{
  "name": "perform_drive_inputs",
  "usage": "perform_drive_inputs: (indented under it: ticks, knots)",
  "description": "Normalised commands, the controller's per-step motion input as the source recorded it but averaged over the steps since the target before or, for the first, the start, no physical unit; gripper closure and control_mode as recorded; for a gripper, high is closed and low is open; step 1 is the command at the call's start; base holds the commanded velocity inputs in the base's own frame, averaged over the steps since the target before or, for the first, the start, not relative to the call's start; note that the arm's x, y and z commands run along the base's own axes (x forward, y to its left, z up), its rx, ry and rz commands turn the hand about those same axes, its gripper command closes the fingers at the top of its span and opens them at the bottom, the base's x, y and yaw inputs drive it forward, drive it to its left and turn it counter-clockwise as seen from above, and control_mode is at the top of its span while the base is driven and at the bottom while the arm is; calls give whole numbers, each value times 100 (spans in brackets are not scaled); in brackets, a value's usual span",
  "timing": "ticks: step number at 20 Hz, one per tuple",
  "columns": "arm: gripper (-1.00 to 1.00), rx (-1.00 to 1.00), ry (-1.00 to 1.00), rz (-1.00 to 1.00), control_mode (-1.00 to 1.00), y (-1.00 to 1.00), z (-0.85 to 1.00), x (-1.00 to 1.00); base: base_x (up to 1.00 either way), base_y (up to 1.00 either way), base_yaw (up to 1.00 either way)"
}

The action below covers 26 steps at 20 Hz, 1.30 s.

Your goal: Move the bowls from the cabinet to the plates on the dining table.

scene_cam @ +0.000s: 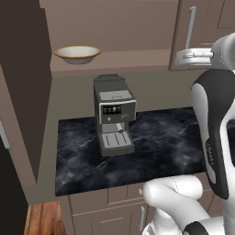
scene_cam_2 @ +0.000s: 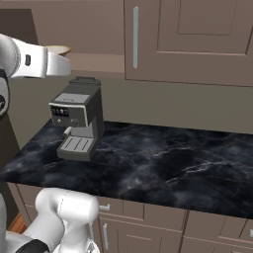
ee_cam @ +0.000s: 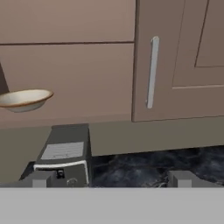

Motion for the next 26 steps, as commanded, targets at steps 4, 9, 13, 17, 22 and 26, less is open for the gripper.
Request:
perform_drive_inputs:
  ticks: [4, 9, 13, 17, 22, 26]
  knots:
    - [-100, -4, -3, -3, -100, -34, 9, 0, 0, 0, 0]
    - [-100, -3, -2, -1, -100, -30, 3, 5, 0, 0, 0]
    - [-100, -1, 0, 0, -100, -26, 0, 13, 0, 0, 0]
    - [-100, 0, 0, 0, -100, -25, 0, 11, 0, 0, 0]
    - [-100, 0, 0, 0, -100, -20, 0, 18, 0, 0, 0]
    - [-100, 0, 1, -2, -100, -19, 0, 24, 0, 0, 0]
